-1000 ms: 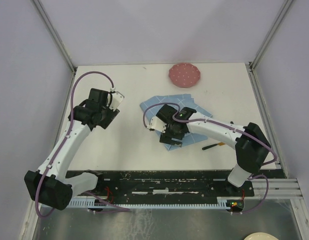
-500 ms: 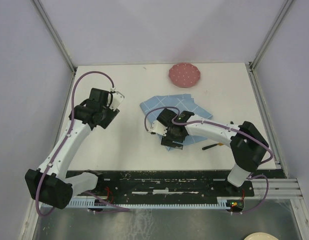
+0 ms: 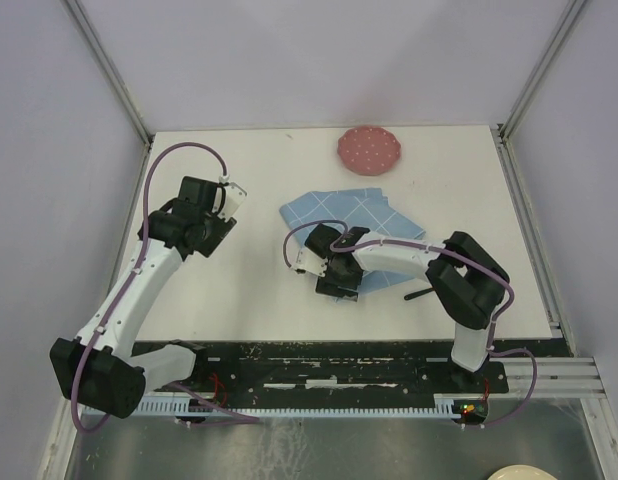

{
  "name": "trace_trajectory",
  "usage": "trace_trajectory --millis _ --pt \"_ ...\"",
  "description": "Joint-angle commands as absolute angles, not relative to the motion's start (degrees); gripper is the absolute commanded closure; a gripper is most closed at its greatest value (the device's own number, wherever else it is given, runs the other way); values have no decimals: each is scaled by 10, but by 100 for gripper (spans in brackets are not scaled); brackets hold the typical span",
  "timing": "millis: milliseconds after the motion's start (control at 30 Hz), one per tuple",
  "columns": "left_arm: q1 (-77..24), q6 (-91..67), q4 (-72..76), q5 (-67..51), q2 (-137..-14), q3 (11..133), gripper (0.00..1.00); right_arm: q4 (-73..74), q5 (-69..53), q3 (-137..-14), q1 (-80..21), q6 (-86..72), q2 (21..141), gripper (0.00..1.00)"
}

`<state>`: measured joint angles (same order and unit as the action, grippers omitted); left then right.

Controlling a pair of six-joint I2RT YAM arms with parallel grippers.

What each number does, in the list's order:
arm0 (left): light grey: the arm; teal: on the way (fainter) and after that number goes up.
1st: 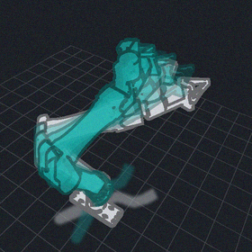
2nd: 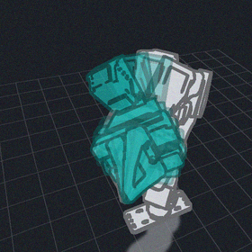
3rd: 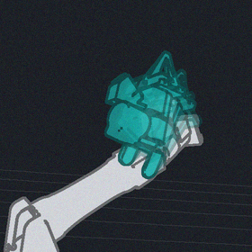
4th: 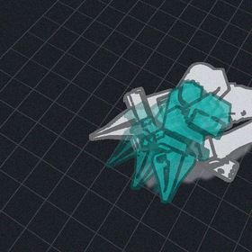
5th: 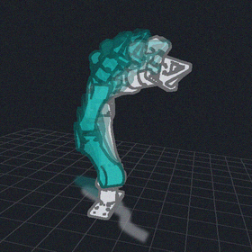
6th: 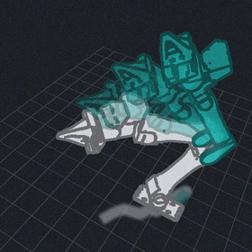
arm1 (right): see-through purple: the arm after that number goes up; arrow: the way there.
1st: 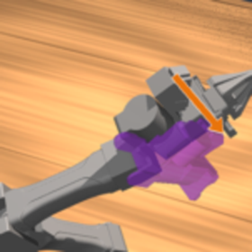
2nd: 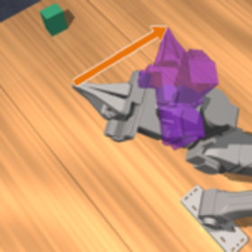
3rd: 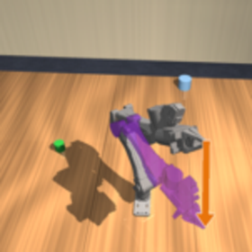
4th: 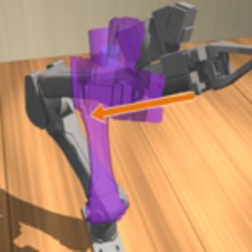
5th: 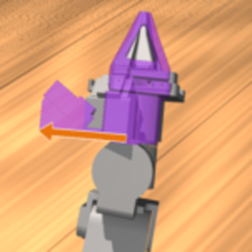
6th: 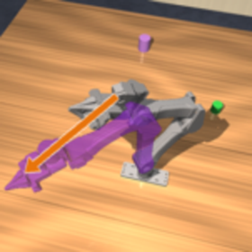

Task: Set the dinner table for one person
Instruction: Fold the napkin at the center of the board.

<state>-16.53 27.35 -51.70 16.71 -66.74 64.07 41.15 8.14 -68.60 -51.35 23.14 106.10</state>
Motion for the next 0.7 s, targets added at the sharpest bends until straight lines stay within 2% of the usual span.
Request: trace_trajectory --millis 0,300,400,533,667 --pt "-165 290 -502 180 -659 636 38 359 102 -697 -501 216 1085 20" --pt "-165 297 -490 180 -672 655 38 379 126 -705 -492 238 1060 22" --pt "-165 297 -487 182 -679 662 38 379 125 -711 -491 238 1066 27" --pt "-165 298 -488 185 -674 664 38 391 103 -732 -491 230 1074 43" --pt "-165 300 -496 188 -662 661 39 415 86 -754 -491 217 1079 65"
